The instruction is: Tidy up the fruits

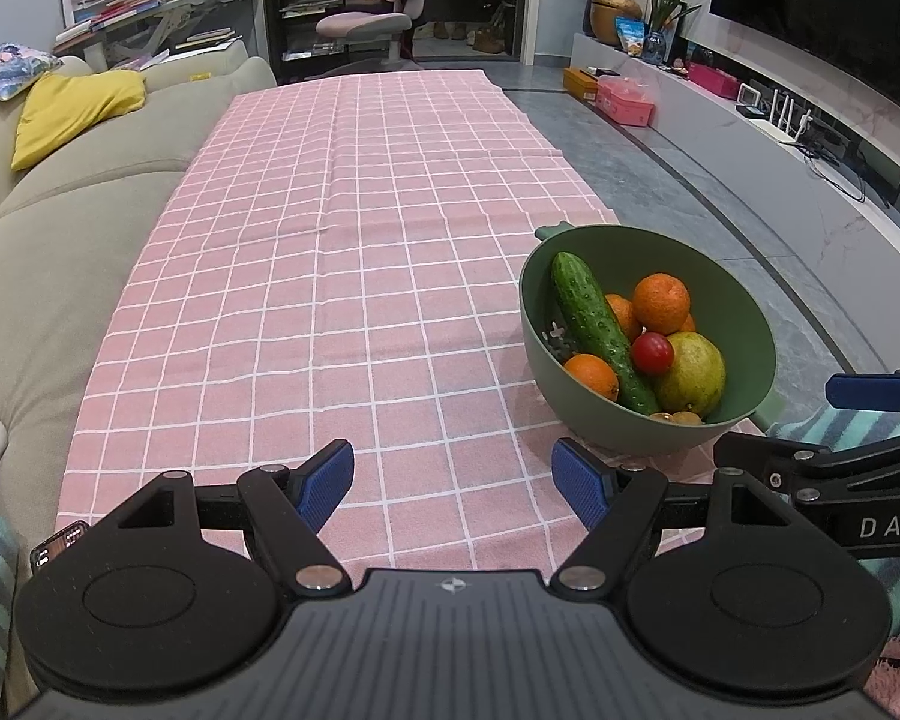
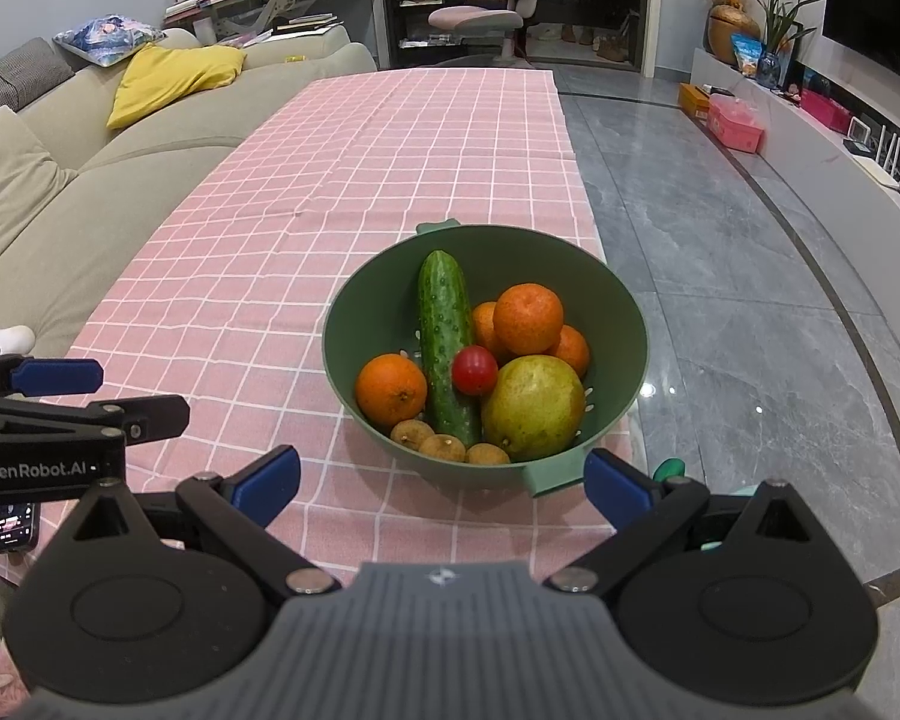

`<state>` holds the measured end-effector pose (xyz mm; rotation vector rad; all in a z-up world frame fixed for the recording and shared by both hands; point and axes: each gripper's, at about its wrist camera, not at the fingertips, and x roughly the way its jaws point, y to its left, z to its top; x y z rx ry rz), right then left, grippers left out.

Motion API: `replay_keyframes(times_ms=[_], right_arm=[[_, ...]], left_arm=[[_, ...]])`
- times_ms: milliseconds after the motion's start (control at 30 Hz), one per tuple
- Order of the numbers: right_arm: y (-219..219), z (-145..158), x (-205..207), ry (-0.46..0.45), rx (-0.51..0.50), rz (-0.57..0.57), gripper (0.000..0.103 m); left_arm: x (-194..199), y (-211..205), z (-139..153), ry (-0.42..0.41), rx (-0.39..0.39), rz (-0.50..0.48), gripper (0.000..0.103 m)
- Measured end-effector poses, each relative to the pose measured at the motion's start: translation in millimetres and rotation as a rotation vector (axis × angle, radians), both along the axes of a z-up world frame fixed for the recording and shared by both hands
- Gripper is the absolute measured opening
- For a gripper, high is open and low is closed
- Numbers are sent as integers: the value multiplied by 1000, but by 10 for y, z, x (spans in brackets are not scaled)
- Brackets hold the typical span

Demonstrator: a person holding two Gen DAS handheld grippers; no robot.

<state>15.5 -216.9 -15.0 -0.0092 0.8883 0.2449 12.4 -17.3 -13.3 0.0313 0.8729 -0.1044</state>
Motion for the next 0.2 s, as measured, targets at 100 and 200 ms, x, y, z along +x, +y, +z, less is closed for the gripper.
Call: replay_keyframes(times_ms=[100, 200], right_arm=[[5, -11, -6, 3, -1, 1, 97], [8, -11, -6, 3, 0, 0, 97]], left_arm=[[-21, -5, 19, -21, 3, -6, 88], [-21, -13, 34, -29, 7, 2, 88]])
